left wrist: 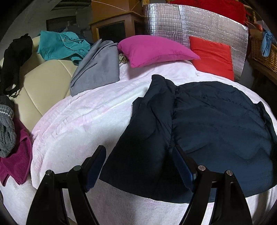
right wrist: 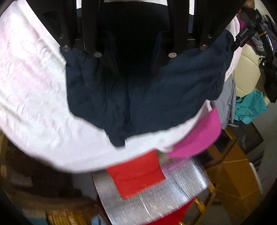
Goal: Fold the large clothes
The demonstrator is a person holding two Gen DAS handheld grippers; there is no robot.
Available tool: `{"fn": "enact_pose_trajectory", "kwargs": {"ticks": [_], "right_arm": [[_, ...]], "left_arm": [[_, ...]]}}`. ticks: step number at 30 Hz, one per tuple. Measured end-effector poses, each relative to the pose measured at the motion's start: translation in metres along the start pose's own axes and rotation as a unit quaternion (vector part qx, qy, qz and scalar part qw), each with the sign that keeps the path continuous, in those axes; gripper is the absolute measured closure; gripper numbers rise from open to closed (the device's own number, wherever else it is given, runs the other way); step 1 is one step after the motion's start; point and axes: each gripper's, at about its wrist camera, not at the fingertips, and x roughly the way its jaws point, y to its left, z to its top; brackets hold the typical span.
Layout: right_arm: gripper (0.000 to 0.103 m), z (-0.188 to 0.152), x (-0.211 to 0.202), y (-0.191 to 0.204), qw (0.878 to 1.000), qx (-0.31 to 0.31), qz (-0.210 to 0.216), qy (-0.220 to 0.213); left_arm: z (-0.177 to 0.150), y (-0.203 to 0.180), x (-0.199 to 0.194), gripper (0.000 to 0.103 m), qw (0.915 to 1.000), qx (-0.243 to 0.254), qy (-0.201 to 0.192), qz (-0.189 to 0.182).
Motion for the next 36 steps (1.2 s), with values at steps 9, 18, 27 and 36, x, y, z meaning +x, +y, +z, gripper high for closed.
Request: {"fn": "enact_pose_trajectory", "kwargs": {"ticks": [9, 18, 27, 36], "right_arm": [[0.05, 0.0, 0.014, -0.001, 1.0, 0.015, 0.011, 0.025], [0.035, -0.021, -0.063, 0.036, 0.995, -0.059, 0.004, -0.074], [0.028, -0.057, -0.168, 0.084, 0.98, -0.133, -0.048, -0.141], [0.008, -0.094, -0.286, 0.111, 0.957, -0.142, -0.058, -0.246]], "left_arm": [[-0.001, 0.003, 0.003, 0.024, 0.9999, -0.001, 0.009, 0.007], [0.002, -0.008, -0.063, 0.02, 0.998, 0.035, -0.047, 0.023], [0.02, -0.003, -0.183, 0.006, 0.9899, 0.025, -0.14, -0.003], [0.013, -0.005, -0.278, 0.004, 0.9847, 0.022, -0.172, -0.018]]}}
